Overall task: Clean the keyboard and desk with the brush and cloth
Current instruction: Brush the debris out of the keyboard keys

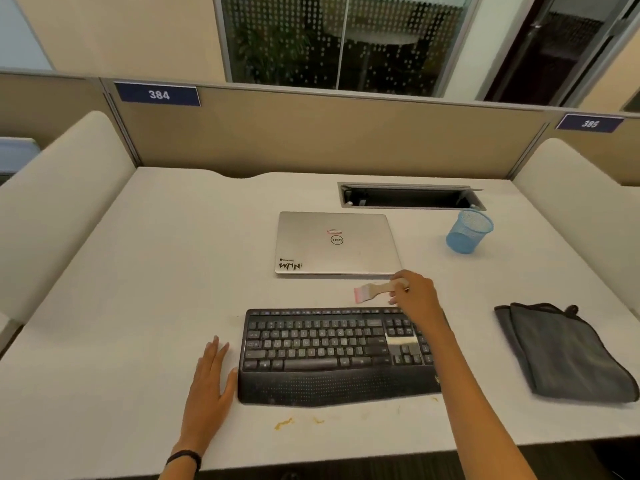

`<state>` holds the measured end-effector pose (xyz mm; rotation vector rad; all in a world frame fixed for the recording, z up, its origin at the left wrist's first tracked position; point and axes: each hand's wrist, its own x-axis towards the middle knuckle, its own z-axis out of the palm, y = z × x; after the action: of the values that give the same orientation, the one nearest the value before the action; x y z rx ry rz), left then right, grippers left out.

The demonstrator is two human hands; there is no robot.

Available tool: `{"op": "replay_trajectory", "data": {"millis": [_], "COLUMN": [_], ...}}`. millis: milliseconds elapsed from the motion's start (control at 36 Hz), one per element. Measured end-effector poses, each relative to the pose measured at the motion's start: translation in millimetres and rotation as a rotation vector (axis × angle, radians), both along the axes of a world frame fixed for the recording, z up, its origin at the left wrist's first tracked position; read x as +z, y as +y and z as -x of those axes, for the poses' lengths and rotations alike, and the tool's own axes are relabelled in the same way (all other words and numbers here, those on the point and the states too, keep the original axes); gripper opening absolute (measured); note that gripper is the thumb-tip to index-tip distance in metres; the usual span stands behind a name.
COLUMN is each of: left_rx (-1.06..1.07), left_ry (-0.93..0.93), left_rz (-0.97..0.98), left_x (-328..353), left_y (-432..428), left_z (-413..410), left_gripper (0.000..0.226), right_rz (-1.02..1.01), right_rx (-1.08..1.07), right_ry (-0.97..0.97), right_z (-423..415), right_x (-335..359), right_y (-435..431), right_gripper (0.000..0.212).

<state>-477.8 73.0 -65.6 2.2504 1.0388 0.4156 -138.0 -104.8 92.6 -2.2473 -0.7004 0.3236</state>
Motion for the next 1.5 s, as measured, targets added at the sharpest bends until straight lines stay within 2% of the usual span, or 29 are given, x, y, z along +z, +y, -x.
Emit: {"op": "replay_trajectory", "data": {"millis": [83,139,250,333,444,528,583,667,778,944,1111,1222,1361,1500], "left_rx": [-0.033,-0.040,-0.050,-0.039,-0.029,-0.015,-0.031,-0.050,-0.053,-0.046,-0.041,-0.067,-0.091,-0.089], "left_ry": [-0.051,-0.090,-0.125,-0.122,-0.132,-0.152,-0.153,-0.136,-0.108,-0.078,-0.050,-0.034,-0.021,-0.014], "left_rz": [0.028,0.051,0.037,0.013,0.012,0.039,0.043,0.025,0.005,0.014,0.020,-0.012,-0.049,-0.023], "left_x": [8.3,11.6,8.0,4.3,7.3,8.8,7.6,2.8,1.1,2.4,0.3,-1.7,-3.8,1.6], "left_y": [7.9,16.1,38.7,54.5,62.3,60.9,60.5,62.3,62.8,63.0,65.1,64.6,63.2,55.4], "left_z": [-22.5,-35.3,-48.5,-57.1,-67.7,-68.6,-67.7,-67.6,-68.7,-69.4,-68.8,-68.7,-68.1,-66.2], "left_gripper": [0.060,0.061,0.058,0.050,0.054,0.063,0.065,0.073,0.076,0.058,0.060,0.062,0.065,0.056], "right_rz": [0.112,0.214,0.383,0.433,0.310,0.070,-0.019,-0.032,0.080,0.236,0.251,0.118,-0.149,-0.199], "right_rx": [0.020,-0.017,-0.171,-0.277,-0.289,-0.196,-0.128,-0.039,0.026,-0.147,-0.413,-0.506,-0.425,-0.407], "right_ry": [0.021,-0.070,-0.169,-0.203,-0.227,-0.115,-0.022,0.049,-0.001,-0.102,-0.146,-0.200,-0.092,-0.148], "right_z": [7.1,2.9,-16.4,-30.3,-33.2,-19.3,-7.8,4.9,10.5,7.7,-1.8,-0.6,2.6,-10.1], "right_x": [-7.4,-9.7,-6.7,-3.5,-0.6,3.9,4.9,0.6,-10.1,-20.9,-30.2,-28.1,-16.6,-13.8], "right_y": [14.3,14.7,-4.9,-27.0,-39.9,-33.6,-23.6,-4.3,11.7,-10.5,-51.2,-66.3,-71.1,-76.9], "right_gripper": [0.023,0.027,0.026,0.027,0.025,0.020,0.020,0.020,0.019,0.024,0.023,0.022,0.016,0.016]}}
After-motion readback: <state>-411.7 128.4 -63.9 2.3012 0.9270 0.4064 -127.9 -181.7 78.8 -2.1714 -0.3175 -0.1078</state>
